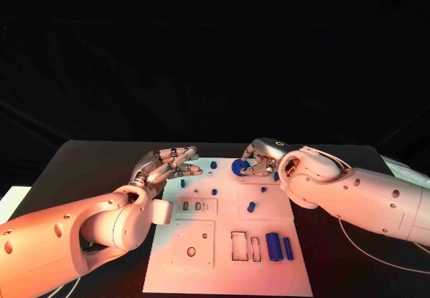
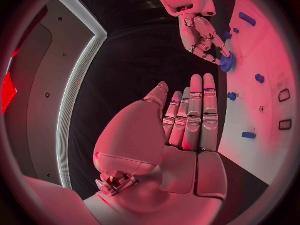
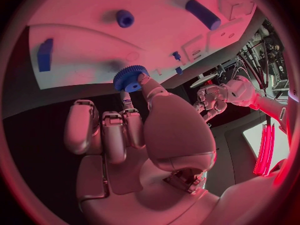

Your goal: Assemble the parts on the task board

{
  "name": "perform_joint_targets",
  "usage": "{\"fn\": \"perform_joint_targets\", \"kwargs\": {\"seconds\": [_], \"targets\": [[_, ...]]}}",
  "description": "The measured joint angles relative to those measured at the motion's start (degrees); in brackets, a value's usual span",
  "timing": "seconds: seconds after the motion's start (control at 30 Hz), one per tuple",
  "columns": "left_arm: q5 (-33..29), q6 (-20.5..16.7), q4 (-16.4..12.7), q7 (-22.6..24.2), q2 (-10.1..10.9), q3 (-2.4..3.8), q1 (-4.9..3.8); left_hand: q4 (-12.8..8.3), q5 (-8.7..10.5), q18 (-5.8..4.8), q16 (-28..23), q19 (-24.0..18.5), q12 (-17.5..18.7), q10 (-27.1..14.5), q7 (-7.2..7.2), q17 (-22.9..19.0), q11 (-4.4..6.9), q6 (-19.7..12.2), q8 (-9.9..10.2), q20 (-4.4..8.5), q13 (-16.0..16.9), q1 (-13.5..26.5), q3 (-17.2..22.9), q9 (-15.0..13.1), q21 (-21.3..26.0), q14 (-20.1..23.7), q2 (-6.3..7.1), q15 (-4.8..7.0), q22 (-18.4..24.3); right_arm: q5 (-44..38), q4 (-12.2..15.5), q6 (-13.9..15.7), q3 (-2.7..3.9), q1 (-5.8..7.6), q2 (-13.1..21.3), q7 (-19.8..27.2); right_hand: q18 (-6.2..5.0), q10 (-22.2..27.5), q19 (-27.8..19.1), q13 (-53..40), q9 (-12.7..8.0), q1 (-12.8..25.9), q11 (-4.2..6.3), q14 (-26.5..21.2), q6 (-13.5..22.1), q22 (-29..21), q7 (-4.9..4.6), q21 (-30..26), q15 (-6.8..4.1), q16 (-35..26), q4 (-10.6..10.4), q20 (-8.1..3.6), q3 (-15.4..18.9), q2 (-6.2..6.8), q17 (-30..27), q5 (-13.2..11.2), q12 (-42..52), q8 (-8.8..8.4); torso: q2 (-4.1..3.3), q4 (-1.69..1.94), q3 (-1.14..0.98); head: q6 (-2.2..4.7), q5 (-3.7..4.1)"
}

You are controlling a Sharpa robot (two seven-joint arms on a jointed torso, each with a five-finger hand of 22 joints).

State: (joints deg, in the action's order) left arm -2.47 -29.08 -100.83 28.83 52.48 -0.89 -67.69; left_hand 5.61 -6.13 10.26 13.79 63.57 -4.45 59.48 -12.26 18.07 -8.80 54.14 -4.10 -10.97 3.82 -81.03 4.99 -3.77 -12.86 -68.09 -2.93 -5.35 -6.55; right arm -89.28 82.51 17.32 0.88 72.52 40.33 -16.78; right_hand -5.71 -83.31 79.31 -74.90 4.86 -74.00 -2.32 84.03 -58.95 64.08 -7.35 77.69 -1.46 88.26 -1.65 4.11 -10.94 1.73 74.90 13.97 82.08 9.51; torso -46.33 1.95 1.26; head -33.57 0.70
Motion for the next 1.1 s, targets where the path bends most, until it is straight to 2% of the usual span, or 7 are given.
{"fn": "perform_joint_targets", "kwargs": {"seconds": [0.2,0.37,0.57,0.7,1.1], "targets": [[0.0,0.2,0.3,-0.1,0.0,0.00,0.00,-0.2,0.00,0.00,0.0,0.0,0.3,0.0,-0.21,0.1,0.00,-0.2,0.2,0.00,0.0,0.0,0.2,0.0,0.0,0.0,0.00,-0.02,0.0,-0.9,0.6,1.7,-0.01,0.01,-2.7,-0.3,0.00,0.0,0.0,0.0,0.0,-0.2,0.00,0.0,0.0,0.1,0.00,0.0,0.00,0.0,-0.1,0.00,-0.3,-0.24,0.0,0.0,0.0,-0.05,-0.01,0.01,0.00,0.04,-0.21],[0.0,0.2,0.6,-0.1,0.0,0.00,0.00,-0.2,0.00,0.00,0.0,0.0,0.3,0.0,-0.21,0.1,0.00,-0.2,0.2,0.00,0.0,0.0,0.2,0.0,0.0,0.0,0.00,-0.02,0.0,-1.4,0.4,2.0,-0.04,-0.20,-5.1,-0.4,0.00,0.0,0.0,0.0,0.0,-0.3,0.00,0.0,0.0,0.2,0.01,0.0,0.00,0.0,-0.1,0.00,-0.6,-0.29,0.0,0.0,0.0,-0.25,-0.02,0.08,0.02,0.05,-0.38],[-0.1,0.3,0.8,-0.1,-0.2,0.00,0.00,-0.2,0.00,0.01,0.0,0.0,0.3,0.0,-0.21,0.1,0.00,-0.2,0.2,0.00,0.0,0.0,0.2,0.0,0.0,0.0,0.00,-0.02,0.0,-1.9,-0.9,1.8,-0.08,-1.20,-7.3,-0.5,0.00,0.0,0.0,0.0,0.0,-0.3,0.00,0.0,0.0,0.2,0.01,0.0,0.01,0.0,-0.2,0.00,-0.7,-0.29,0.0,-0.1,-0.3,-0.53,-0.04,0.08,0.02,-0.14,-0.81],[-0.1,0.3,1.0,-0.1,-0.2,0.00,0.00,-0.2,0.00,0.01,0.0,0.0,0.3,0.0,-0.21,0.1,0.00,-0.2,0.2,0.00,0.0,0.0,0.2,0.0,0.0,0.0,0.00,-0.02,0.0,-2.2,-2.0,1.6,-0.12,-1.79,-8.8,-0.6,0.00,0.0,0.0,0.0,0.0,-0.3,-0.01,0.0,0.0,0.2,0.00,0.0,0.01,0.0,-0.1,0.00,-0.8,-0.29,0.0,-0.1,-0.3,-0.69,-0.04,-0.04,-0.02,-0.29,-1.13],[-0.1,0.3,1.2,-0.1,-0.4,0.01,0.00,-0.2,0.00,0.00,0.0,0.0,0.3,0.0,-0.21,0.1,0.00,-0.2,0.2,0.00,0.0,0.0,0.2,0.0,0.0,0.0,0.00,-0.01,0.0,-3.4,-4.6,1.4,-0.17,-2.28,-11.7,-0.8,0.00,0.4,0.0,0.0,0.0,0.0,-0.42,0.0,0.3,0.3,-0.07,0.0,0.01,0.0,-0.2,0.00,-1.2,-0.04,0.0,-0.4,-0.7,-1.02,-0.05,-0.03,-0.03,-0.62,-1.39]]}}
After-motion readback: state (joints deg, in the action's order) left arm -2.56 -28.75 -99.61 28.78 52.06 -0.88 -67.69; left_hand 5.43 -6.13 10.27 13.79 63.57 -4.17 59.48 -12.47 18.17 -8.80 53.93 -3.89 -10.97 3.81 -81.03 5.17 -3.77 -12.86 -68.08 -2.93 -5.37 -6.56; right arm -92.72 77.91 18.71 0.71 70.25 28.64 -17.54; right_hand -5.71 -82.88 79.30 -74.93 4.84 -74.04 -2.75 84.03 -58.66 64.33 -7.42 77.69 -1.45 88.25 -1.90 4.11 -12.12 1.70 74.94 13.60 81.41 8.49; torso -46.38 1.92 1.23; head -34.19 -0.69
